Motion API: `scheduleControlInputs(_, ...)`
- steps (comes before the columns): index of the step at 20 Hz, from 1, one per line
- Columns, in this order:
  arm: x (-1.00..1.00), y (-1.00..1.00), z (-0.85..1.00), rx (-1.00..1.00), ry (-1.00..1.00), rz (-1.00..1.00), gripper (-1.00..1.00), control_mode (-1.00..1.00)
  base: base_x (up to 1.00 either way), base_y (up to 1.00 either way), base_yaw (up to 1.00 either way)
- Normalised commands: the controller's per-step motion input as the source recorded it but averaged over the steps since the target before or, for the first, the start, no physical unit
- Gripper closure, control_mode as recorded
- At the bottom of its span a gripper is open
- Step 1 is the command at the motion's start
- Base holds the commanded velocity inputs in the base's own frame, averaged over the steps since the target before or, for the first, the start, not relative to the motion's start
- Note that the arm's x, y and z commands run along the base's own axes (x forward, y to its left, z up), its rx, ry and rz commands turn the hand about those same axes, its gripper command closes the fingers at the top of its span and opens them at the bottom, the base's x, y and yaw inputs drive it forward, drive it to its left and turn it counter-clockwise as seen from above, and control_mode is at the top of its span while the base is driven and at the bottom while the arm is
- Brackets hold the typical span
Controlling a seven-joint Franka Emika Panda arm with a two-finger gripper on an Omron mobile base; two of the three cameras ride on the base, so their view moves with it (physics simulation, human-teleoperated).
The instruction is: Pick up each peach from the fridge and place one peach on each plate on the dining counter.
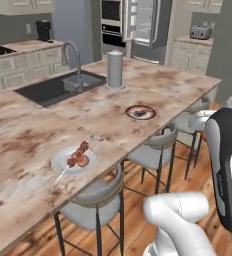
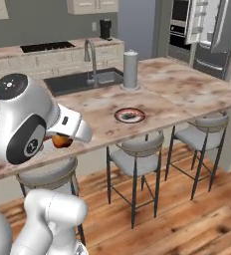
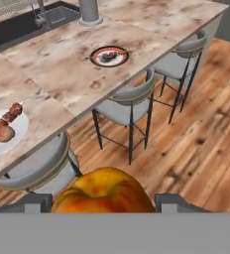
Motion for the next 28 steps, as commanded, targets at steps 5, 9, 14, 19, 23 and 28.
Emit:
scheduleControlInputs(5, 0.0, 0.0, 0.0, 0.0, 0.0, 0.0, 1.0, 1.0, 0.7, -0.99, 0.49)
scheduleControlInputs(9, 0.0, 0.0, 0.0, 0.0, 0.0, 0.0, 1.0, 1.0, 0.4, -1.0, 0.41)
scheduleControlInputs(14, 0.0, 0.0, 0.0, 0.0, 0.0, 0.0, 1.0, 1.0, 0.85, -0.89, 0.47)
scheduleControlInputs(19, 0.0, 0.0, 0.0, 0.0, 0.0, 0.0, 1.0, 1.0, 1.0, -0.34, 0.38)
scheduleControlInputs(23, 0.0, 0.0, 0.0, 0.0, 0.0, 0.0, 1.0, 1.0, 0.98, -0.14, 0.33)
scheduleControlInputs(28, 0.0, 0.0, 0.0, 0.0, 0.0, 0.0, 1.0, 1.0, 0.68, -0.16, 0.31)
